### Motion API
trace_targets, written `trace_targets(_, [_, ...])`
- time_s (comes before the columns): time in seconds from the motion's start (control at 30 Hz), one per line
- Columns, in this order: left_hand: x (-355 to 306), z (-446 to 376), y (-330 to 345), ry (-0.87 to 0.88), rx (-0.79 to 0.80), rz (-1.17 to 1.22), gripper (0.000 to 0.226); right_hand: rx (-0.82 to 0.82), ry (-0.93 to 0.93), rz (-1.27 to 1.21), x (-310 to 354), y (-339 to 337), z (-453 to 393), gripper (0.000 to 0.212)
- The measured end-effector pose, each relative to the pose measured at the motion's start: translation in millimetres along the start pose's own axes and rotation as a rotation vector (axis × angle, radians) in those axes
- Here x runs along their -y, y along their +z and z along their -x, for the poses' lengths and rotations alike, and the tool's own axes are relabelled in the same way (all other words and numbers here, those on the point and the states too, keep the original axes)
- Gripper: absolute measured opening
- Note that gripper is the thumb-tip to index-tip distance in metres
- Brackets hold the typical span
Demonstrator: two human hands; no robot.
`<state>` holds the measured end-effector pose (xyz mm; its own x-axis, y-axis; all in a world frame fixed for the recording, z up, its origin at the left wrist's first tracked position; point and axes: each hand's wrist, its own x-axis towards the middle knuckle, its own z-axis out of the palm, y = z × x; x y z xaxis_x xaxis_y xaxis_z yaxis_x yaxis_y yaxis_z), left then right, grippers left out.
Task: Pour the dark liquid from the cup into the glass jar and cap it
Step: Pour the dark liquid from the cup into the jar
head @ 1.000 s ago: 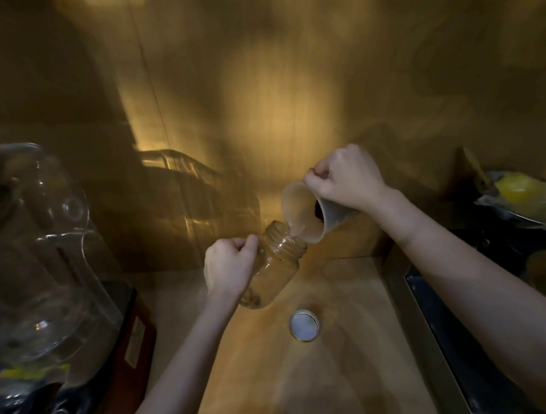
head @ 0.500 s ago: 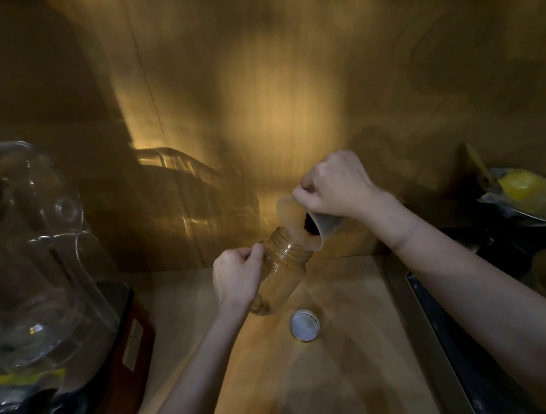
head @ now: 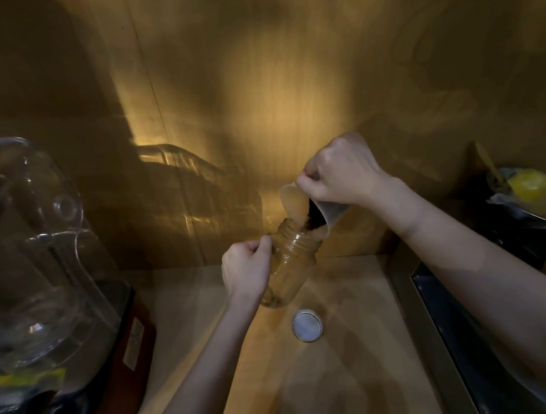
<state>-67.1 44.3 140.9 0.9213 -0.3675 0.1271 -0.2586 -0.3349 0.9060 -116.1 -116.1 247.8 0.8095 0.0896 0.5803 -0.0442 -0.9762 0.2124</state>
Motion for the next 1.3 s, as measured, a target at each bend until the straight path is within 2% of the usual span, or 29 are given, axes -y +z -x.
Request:
trace_targets(0.2, [-1.3, -3.9, 2.2, -0.036, 0.002, 0.021, 0.047, -0.005, -0.043, 0.018, -2.3, -3.5, -6.9, 0.041])
trace_targets(0.37, [1.6, -4.2, 5.0, -0.045, 0.024, 0.076, 0.042, -0.019, -0.004, 0.034, -1.7, 1.2, -7.9, 0.036])
trace_targets(0.5, [2.0, -5.1, 3.8, -0.046, 0.027, 0.099, 0.040, -0.030, 0.000, -0.010, -3.5, 1.4, -8.6, 0.040])
trace_targets(0.73, [2.1, -7.2, 2.8, -0.045, 0.045, 0.131, 0.040, -0.063, -0.056, 0.002, -1.4, -1.4, -9.9, 0.040])
trace_targets(1.3, [6.5, -14.9, 0.7, -0.093, 0.103, 0.177, 0.034, -0.036, -0.082, 0.026, -0.2, -4.9, -13.3, 0.036])
